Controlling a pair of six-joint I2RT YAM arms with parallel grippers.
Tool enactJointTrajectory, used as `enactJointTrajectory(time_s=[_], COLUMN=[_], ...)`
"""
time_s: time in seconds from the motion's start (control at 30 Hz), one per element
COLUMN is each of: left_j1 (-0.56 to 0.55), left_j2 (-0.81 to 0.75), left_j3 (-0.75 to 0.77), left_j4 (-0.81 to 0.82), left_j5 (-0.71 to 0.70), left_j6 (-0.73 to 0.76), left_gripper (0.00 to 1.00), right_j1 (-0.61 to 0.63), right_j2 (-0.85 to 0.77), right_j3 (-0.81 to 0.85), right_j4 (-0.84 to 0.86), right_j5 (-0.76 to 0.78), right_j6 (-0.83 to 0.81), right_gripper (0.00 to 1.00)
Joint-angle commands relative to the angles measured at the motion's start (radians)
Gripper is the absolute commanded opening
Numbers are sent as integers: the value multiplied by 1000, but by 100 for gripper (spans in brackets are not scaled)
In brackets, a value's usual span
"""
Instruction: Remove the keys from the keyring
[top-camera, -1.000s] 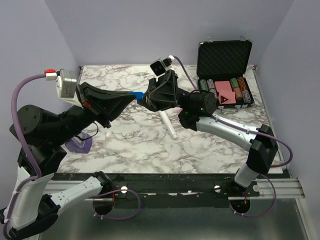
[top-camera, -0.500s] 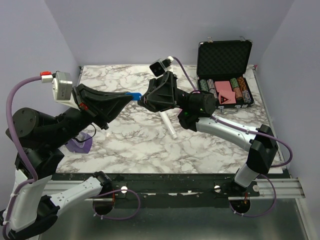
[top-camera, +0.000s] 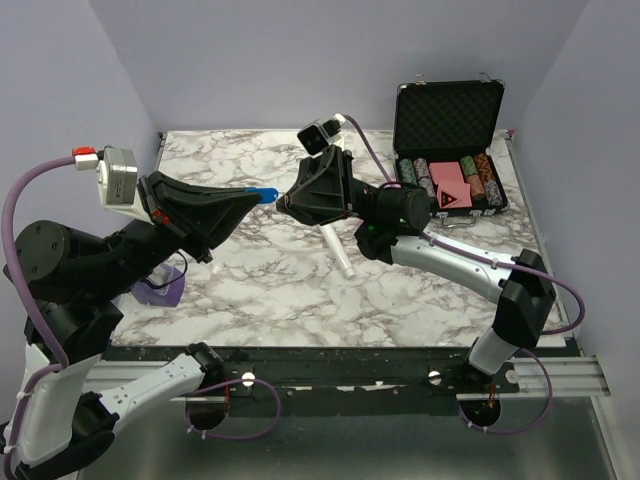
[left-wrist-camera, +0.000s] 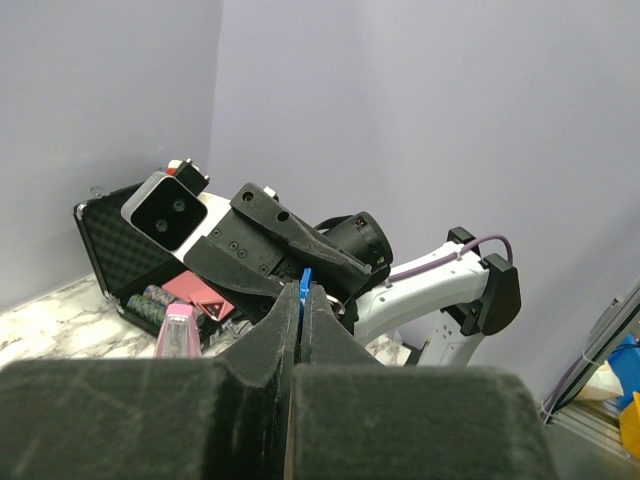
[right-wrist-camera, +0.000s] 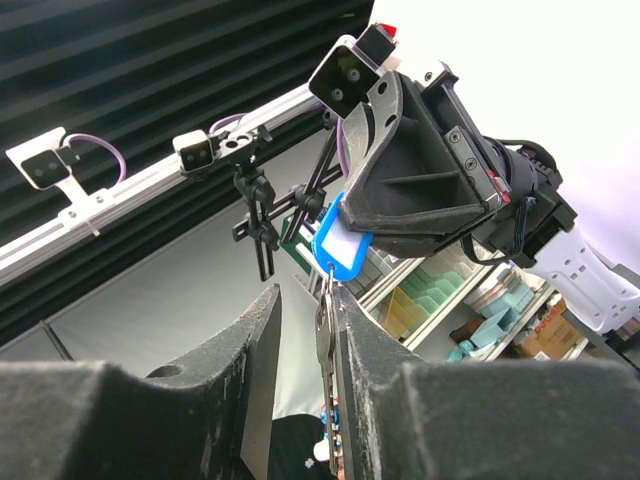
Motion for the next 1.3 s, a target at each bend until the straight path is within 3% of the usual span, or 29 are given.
enactJointTrajectory(time_s=[0.0, 1.1, 1.27], left_j1=[7, 7, 7], left_j2=[-15, -25, -27], left_j3=[14, 31, 31], left_j4=[-11, -34, -38], left_j5=[-21, -30, -33], left_j6=[15, 24, 24], left_gripper=[0, 0, 0], right_j1=[16, 33, 37], right_j2=[17, 53, 61], right_j3=[4, 48, 51], right_j4=[467, 450, 450], right_j5=[11, 3, 5], right_j6=[-7, -1, -6], right_gripper=[34, 26, 21])
